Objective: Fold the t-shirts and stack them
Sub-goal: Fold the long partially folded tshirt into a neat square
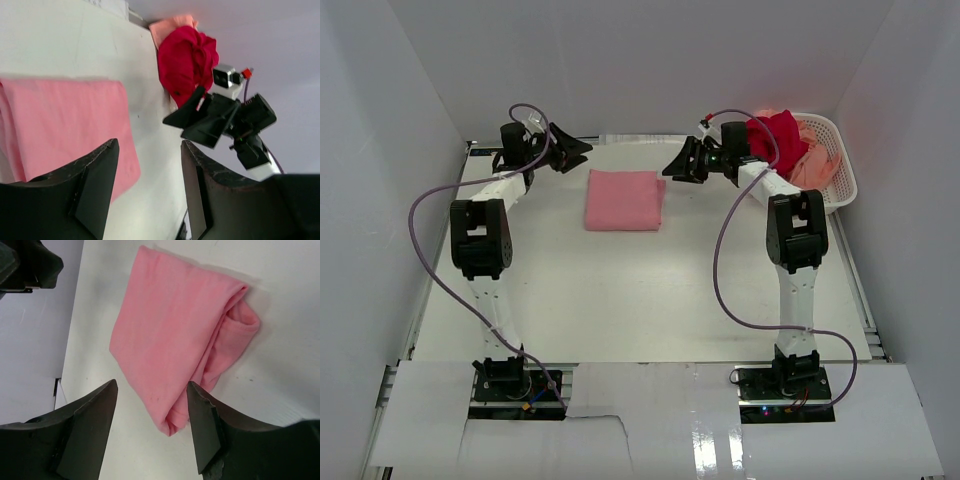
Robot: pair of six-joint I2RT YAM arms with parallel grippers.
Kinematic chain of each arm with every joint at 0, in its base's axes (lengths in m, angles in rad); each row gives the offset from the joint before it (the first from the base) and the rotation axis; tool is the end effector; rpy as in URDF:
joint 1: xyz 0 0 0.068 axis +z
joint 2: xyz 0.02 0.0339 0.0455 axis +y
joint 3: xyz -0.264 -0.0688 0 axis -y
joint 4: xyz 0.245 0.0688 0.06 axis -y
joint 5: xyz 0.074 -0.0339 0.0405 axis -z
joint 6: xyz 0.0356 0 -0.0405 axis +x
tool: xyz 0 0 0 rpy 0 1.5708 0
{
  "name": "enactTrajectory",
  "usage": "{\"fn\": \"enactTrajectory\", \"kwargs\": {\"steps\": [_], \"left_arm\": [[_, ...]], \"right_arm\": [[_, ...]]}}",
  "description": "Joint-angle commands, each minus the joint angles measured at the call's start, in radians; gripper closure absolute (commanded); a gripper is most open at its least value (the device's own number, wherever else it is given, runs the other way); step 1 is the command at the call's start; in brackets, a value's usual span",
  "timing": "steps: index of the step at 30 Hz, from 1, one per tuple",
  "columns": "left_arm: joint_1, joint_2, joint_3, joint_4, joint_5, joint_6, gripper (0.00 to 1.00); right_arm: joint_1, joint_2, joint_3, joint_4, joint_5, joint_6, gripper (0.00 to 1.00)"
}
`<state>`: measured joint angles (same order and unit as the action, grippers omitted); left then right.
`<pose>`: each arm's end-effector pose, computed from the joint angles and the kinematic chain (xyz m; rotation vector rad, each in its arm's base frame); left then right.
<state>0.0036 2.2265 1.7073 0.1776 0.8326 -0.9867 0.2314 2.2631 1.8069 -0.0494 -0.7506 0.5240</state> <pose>0.5158 -0.0245 0.2205 -0.3961 2.0303 -1.4275 0.5029 0.1434 0.2142 -0.1766 2.1527 1.2278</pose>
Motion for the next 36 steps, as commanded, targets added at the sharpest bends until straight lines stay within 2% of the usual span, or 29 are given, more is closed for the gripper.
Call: {"fn": "enactTrajectory", "kwargs": {"steps": [1,4,7,9,10,12,17,23,28,36], "left_arm": [[-0.007,-0.175,-0.151,0.034,0.065,0.089,0.37],[-0.016,-0.188,-0.216,0.039,0.126,0.111,0.38],[-0.042,-0.13,-0.2,0.04,0.222,0.103,0.39],[-0.06,-0.094,-0.184,0.042,0.256,0.094,0.39],[-0.079,-0.064,-0.172,0.042,0.278,0.086,0.4],[-0.099,-0.032,-0.158,0.042,0.287,0.085,0.4],[-0.146,0.086,-0.118,0.042,0.301,0.053,0.42],[-0.186,0.14,-0.107,0.043,0.31,0.045,0.43],[-0.194,0.137,-0.138,0.043,0.312,0.052,0.43],[-0.194,0.121,-0.161,-0.003,0.298,0.068,0.45]], "right_arm": [[0.026,-0.059,-0.04,0.037,-0.052,-0.016,0.36],[0.046,-0.03,-0.029,0.069,-0.084,0.019,0.4],[0.065,0.009,-0.001,0.083,-0.115,0.057,0.48],[0.082,0.033,0.006,0.092,-0.133,0.079,0.69],[0.091,0.041,0.012,0.095,-0.139,0.085,0.83],[0.098,0.064,0.014,0.083,-0.144,0.097,0.92],[0.127,0.107,0.006,-0.003,-0.131,0.076,0.92],[0.138,0.139,-0.049,-0.072,-0.148,0.054,0.92],[0.137,0.177,-0.014,-0.325,0.0,-0.062,0.92],[0.135,0.181,0.008,-0.386,0.082,-0.081,0.92]]}}
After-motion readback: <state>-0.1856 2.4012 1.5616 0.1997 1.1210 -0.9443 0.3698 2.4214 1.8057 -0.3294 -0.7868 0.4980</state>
